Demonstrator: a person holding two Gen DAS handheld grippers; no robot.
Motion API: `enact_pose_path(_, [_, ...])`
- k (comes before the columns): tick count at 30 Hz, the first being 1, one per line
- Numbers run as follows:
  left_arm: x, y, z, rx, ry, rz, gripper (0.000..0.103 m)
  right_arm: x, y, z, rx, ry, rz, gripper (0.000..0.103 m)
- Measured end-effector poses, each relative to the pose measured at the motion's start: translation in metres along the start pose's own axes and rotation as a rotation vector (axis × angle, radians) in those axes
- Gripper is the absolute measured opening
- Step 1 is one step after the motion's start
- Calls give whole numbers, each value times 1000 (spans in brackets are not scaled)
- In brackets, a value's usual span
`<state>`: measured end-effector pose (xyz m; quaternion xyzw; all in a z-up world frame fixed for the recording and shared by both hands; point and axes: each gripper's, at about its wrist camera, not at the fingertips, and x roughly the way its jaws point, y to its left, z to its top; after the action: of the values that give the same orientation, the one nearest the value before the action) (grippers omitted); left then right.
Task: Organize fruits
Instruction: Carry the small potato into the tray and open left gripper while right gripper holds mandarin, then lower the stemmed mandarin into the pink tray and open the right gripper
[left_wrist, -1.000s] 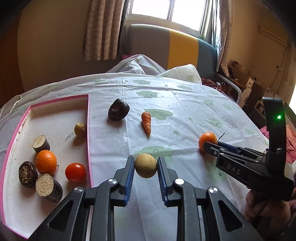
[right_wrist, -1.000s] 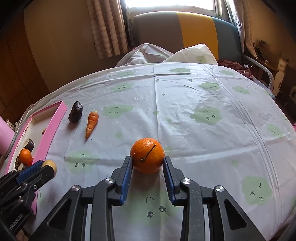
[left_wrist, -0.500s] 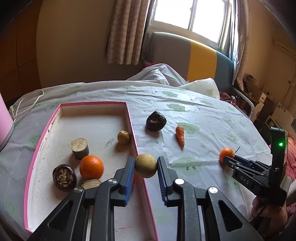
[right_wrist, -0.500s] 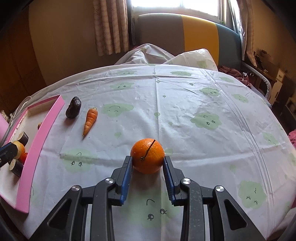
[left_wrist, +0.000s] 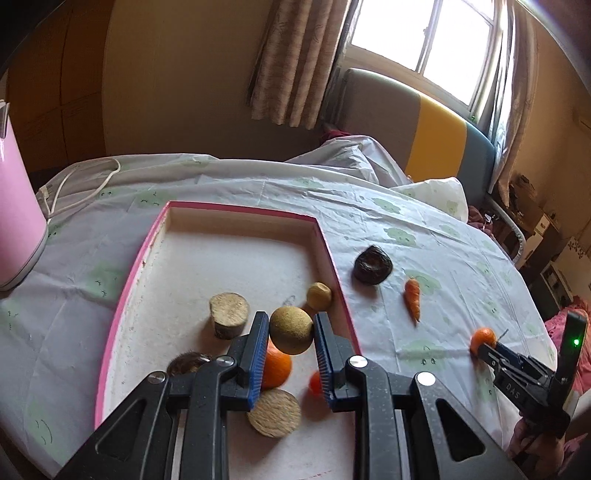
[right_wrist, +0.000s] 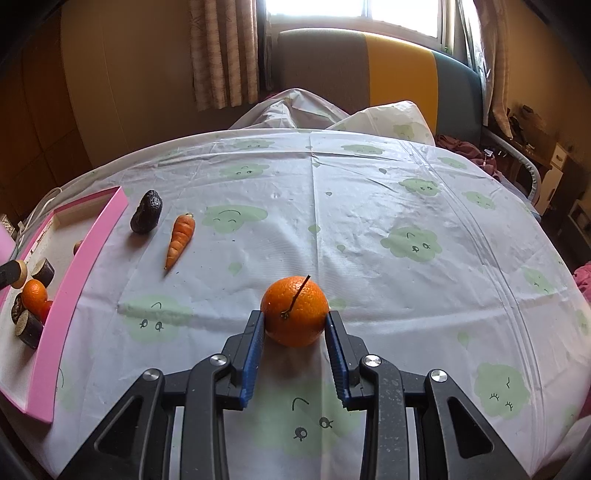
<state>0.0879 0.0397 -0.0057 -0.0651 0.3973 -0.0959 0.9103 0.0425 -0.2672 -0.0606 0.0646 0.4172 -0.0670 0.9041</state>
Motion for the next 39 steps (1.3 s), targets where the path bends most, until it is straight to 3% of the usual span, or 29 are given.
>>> enact_pose_path(9, [30, 34, 31, 3, 8, 104, 25, -1, -2, -1, 5, -4, 4, 34])
enact_pose_path(14, [39, 36, 31, -11, 25, 110, 29, 0, -1, 0, 2, -4, 2, 34])
enact_pose_path(22, [24, 30, 17, -50, 8, 138, 31, 0, 0, -1, -6, -6, -2, 34])
enact_pose_path(39, [-11, 14, -18, -28, -10, 114, 31, -1, 1, 0, -2, 2, -3, 33])
